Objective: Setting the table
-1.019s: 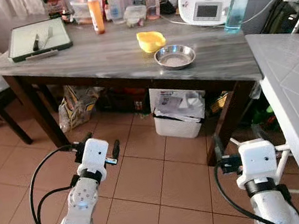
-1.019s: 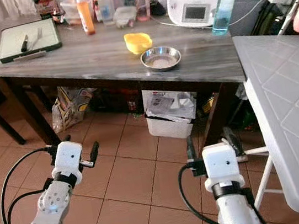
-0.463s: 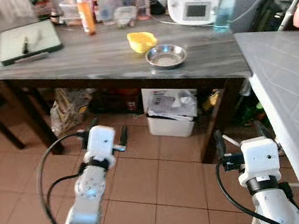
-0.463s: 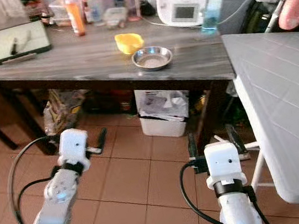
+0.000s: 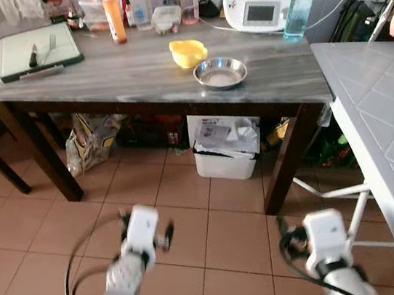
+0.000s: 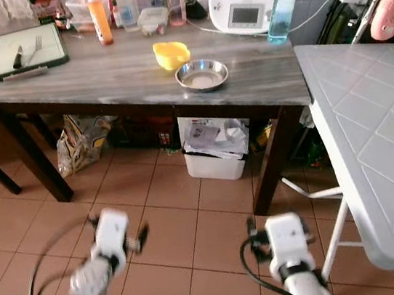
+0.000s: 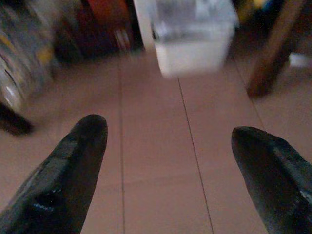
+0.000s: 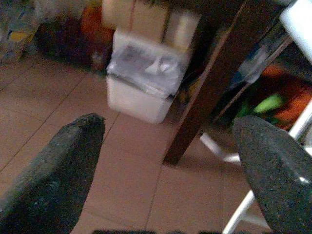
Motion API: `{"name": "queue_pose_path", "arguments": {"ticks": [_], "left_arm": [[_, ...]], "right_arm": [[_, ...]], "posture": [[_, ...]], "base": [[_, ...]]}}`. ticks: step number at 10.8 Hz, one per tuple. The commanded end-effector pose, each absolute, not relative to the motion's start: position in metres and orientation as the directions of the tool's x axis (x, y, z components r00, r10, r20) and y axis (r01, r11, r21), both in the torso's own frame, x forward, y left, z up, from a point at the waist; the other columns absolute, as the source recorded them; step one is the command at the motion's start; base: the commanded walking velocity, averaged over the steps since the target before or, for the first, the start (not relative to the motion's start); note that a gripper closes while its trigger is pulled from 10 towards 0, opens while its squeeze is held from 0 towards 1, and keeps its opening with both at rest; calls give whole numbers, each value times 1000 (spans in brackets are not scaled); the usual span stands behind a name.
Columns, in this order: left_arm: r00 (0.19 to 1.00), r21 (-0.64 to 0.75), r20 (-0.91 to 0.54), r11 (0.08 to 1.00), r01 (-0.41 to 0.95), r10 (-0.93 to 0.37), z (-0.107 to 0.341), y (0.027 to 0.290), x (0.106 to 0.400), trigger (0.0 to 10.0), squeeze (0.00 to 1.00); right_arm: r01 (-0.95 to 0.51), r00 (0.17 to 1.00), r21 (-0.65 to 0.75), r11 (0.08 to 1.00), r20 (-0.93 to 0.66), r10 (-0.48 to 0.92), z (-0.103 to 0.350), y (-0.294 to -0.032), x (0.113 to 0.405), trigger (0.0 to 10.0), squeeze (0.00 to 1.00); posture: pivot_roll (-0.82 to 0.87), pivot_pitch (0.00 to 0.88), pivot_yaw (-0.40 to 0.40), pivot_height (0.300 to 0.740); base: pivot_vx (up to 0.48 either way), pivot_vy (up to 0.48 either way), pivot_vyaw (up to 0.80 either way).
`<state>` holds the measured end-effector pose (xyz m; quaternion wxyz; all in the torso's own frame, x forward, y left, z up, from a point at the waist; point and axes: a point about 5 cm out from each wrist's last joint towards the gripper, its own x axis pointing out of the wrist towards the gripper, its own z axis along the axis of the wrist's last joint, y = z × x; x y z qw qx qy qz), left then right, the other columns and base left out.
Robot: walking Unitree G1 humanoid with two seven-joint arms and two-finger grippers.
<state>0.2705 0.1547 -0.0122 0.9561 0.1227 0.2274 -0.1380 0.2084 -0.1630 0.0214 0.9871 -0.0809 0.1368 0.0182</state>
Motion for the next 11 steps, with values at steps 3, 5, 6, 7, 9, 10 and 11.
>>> {"name": "queue_pose_path", "arguments": {"ticks": [3, 5, 6, 7, 9, 10, 11], "left_arm": [[596, 135, -766, 846, 516, -241, -60, 146, 228, 10000, 0], [514, 170, -837, 804, 570, -188, -72, 149, 211, 10000, 0], [496, 161, -843, 784, 600, -207, -75, 146, 205, 10000, 0], [446, 154, -874, 760, 631, -194, -86, 151, 184, 10000, 0], [402, 172, -902, 719, 673, -160, -93, 160, 167, 10000, 0], [400, 167, -902, 725, 669, -161, -94, 160, 166, 10000, 0], [394, 164, -905, 721, 673, -161, -96, 158, 162, 10000, 0]], "right_arm": [[-1, 793, -70, 998, -608, -42, -56, -172, 187, 10000, 0], [-19, 670, -115, 993, -739, -73, -82, -187, 163, 10000, 0], [-40, 635, -126, 991, -769, -71, -88, -190, 155, 10000, 0], [5, 520, -107, 994, -849, -94, -102, -196, 125, 10000, 0], [18, 448, -100, 995, -889, -97, -109, -198, 109, 10000, 0], [28, 464, -87, 996, -881, -90, -108, -196, 113, 10000, 0], [26, 491, -70, 997, -868, -74, -106, -190, 122, 10000, 0]], "posture": [[58, 52, -50, 740], [44, 44, -44, 740], [33, 37, -38, 740], [41, 35, -34, 740], [50, 31, -40, 740], [51, 32, -38, 740], [45, 27, -31, 740]], "base": [[0, 0, 0], [0, 0, 0], [0, 0, 0], [0, 0, 0], [0, 0, 0], [0, 0, 0], [0, 0, 0]]}}
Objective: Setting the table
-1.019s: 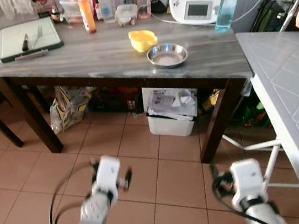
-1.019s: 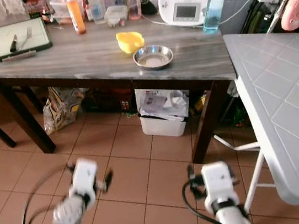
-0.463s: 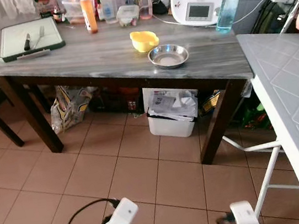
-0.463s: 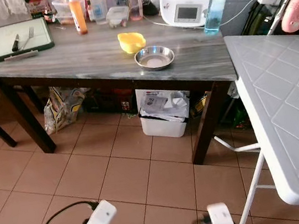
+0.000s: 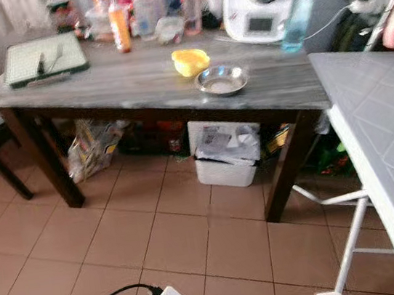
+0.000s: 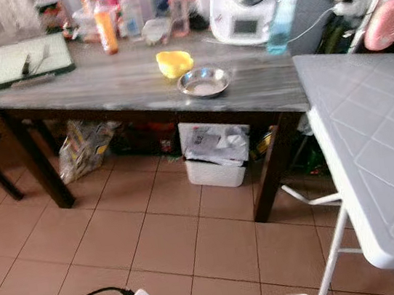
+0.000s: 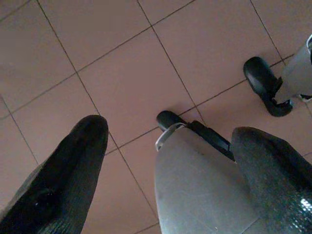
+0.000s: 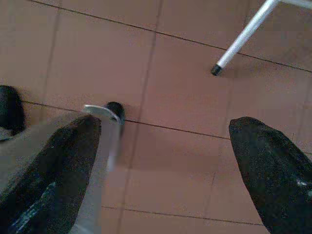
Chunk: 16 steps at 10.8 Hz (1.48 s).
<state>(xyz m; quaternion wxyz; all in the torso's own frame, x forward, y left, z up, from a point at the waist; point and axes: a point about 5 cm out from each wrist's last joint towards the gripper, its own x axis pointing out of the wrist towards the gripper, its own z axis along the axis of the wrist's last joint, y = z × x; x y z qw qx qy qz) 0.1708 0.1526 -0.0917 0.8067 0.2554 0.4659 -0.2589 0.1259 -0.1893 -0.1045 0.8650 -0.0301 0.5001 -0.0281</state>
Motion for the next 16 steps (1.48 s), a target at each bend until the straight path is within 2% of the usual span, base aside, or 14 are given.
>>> {"name": "queue_pose_path", "arguments": {"ticks": [1, 3, 5, 6, 8, 9, 10, 11, 16], "left_arm": [[396, 124, -907, 811, 572, -141, -98, 158, 158, 10000, 0], [428, 44, -892, 917, 397, -142, -95, 155, 167, 10000, 0], [450, -16, -874, 936, 352, -184, -91, 140, 176, 10000, 0], [469, -51, -854, 934, 355, -225, -83, 125, 191, 10000, 0], [542, -5, -805, 915, 402, -243, -63, 109, 227, 10000, 0], [585, 15, -777, 923, 386, -232, -55, 106, 238, 10000, 0], [593, 31, -768, 909, 415, -244, -50, 104, 246, 10000, 0], [583, 69, -777, 887, 457, -240, -48, 105, 248, 10000, 0], [554, 122, -815, 885, 450, -169, -58, 135, 236, 10000, 0]], "right_arm": [[-3, 503, -73, 997, -862, -61, -104, -187, 128, 10000, 0], [26, 549, -79, 997, -832, -80, -100, -193, 136, 10000, 0], [48, 585, -58, 997, -807, -75, -95, -193, 149, 10000, 0], [47, 600, -55, 997, -797, -72, -92, -190, 156, 10000, 0], [5, 611, -58, 998, -790, -49, -91, -183, 161, 10000, 0], [3, 614, -57, 998, -788, -47, -91, -181, 161, 10000, 0], [5, 613, -54, 999, -789, -45, -92, -179, 160, 10000, 0], [6, 612, -48, 999, -789, -42, -93, -175, 159, 10000, 0], [7, 616, -10, 1000, -788, -12, -92, -164, 162, 10000, 0]], "posture": [[46, 27, -30, 740], [49, 30, -32, 740], [52, 39, -31, 740], [46, 47, -24, 740], [44, 54, -15, 740], [45, 55, -12, 740], [44, 56, -10, 740], [36, 61, -6, 740], [103, 68, -36, 740]], "base": [[0, 0, 0], [0, 0, 0], [0, 0, 0], [0, 0, 0], [0, 0, 0], [0, 0, 0], [0, 0, 0], [0, 0, 0], [0, 0, 0]]}}
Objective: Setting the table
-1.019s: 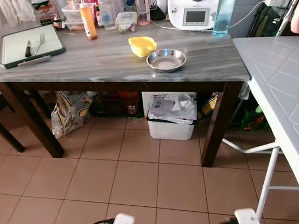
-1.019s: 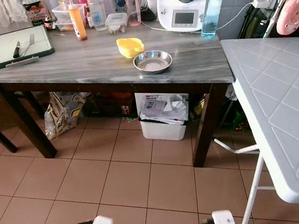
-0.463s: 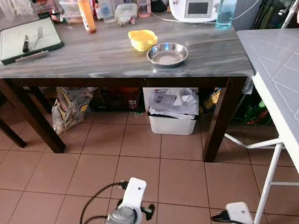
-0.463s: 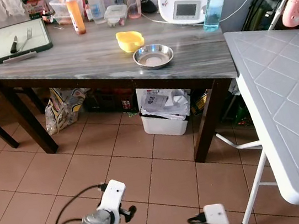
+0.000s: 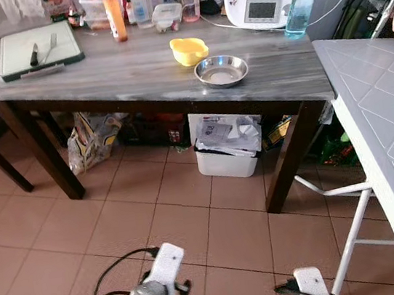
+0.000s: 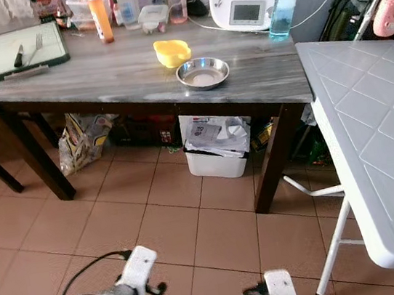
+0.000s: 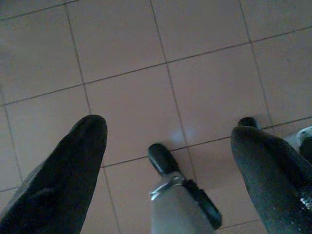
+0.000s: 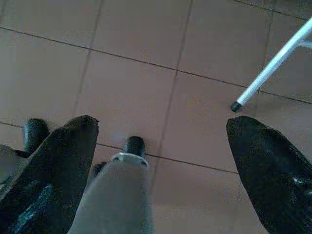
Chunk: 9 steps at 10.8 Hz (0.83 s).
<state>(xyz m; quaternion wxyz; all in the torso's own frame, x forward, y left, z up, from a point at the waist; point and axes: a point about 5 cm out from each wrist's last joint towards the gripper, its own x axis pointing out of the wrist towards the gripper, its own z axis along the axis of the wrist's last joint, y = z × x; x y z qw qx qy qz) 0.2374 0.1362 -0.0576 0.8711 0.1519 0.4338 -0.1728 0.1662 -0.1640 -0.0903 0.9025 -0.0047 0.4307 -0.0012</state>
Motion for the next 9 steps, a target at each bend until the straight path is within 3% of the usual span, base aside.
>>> {"name": "queue_pose_path", "arguments": {"ticks": [1, 5, 9], "left_arm": [[569, 122, -808, 902, 415, -153, -56, 141, 240, 10000, 0], [546, 140, -819, 862, 488, -176, -58, 138, 237, 10000, 0], [499, 130, -833, 791, 598, -240, -60, 120, 232, 10000, 0]], "right_arm": [[13, 617, 4, 1000, -787, -5, -91, -164, 166, 10000, 0], [57, 558, -48, 997, -827, -72, -98, -185, 145, 10000, 0], [139, 535, -53, 989, -836, -120, -103, -190, 126, 10000, 0]], "posture": [[111, 62, -35, 740], [95, 50, -12, 740], [13, 81, 23, 740]], "base": [[0, 0, 0], [0, 0, 0], [-252, 0, 0]]}}
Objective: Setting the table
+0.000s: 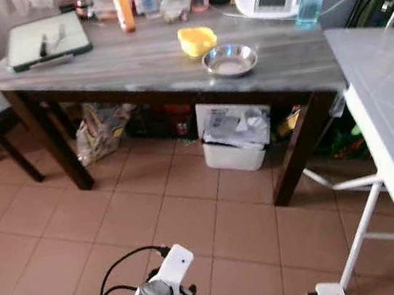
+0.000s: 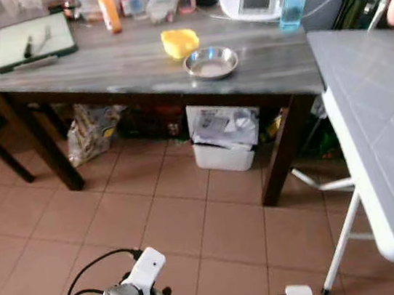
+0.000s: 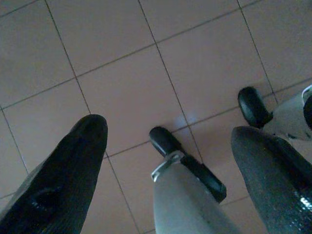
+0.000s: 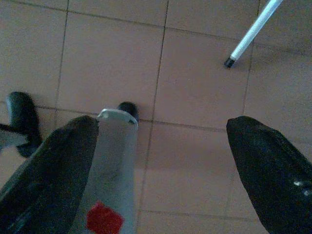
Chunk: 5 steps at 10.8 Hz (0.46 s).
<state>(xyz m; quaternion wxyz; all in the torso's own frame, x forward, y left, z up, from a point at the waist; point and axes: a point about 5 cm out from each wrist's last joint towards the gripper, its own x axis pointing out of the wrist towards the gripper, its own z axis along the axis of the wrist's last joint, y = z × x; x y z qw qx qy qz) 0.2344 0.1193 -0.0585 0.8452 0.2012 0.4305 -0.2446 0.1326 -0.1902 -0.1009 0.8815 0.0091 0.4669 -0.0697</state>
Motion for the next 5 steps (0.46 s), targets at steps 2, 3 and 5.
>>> {"name": "queue_pose_path", "arguments": {"ticks": [2, 3, 5], "left_arm": [[491, 147, -837, 767, 624, -239, -59, 124, 234, 10000, 0], [512, 171, -833, 783, 598, -210, -57, 130, 237, 10000, 0], [544, 148, -816, 840, 522, -195, -53, 133, 244, 10000, 0]], "right_arm": [[136, 557, -33, 990, -824, -104, -102, -182, 131, 10000, 0], [52, 568, -26, 998, -822, -51, -101, -173, 137, 10000, 0], [-1, 568, -50, 999, -822, -40, -99, -175, 143, 10000, 0]], "posture": [[8, 72, 9, 740], [37, 60, -14, 740], [63, 48, -21, 740]], "base": [[-272, 0, 0], [-266, 0, 0], [-122, 0, 0]]}}
